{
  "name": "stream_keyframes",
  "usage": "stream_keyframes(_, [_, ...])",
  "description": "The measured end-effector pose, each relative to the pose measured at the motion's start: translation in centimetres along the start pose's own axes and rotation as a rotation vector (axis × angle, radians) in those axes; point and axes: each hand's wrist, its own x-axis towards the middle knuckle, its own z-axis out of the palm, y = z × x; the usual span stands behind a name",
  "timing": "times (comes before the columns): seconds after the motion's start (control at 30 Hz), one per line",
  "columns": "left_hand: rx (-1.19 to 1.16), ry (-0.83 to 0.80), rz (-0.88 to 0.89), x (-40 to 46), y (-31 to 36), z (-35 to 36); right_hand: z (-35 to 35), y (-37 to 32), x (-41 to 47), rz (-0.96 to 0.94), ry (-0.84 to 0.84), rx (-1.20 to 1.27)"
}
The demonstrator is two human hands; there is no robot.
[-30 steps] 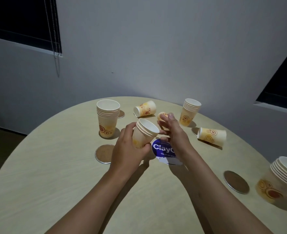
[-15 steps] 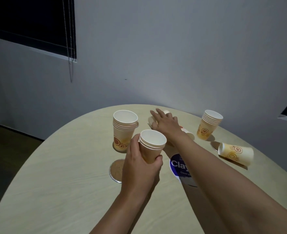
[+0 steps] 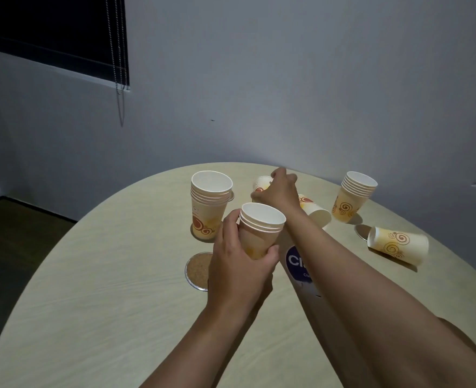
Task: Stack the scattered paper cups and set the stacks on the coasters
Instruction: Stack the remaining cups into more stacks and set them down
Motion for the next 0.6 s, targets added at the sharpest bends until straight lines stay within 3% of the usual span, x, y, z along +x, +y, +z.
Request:
stream_keyframes(0.23, [0.075, 0.010, -0.011, -0.1, 0.3, -1.0, -2.7, -0.5, -3.0, 0.149, -0.356, -0.031])
stream_keyframes(0.3, [0.091, 0.008, 0.005, -0.4, 0.6, -1.3, -3.9, 0.2, -4.0, 0.190, -0.351, 0.204])
stream_keyframes(0.4, [0.144, -0.001, 0.020, -0.6, 0.8, -1.5, -6.6, 1.9, -5.4, 0.202, -0.339, 0.842])
stream_keyframes(0.47, [0.189, -0.019, 0.008, -0.6, 0.9, -1.5, -8.5, 3.0, -7.0, 0.158, -0.326, 1.121])
stream_keyframes(0.6, [0.244, -0.050, 0.017, -0.9, 1.1, -1.4, -10.1, 4.2, -11.1, 0.043, -0.379, 1.007])
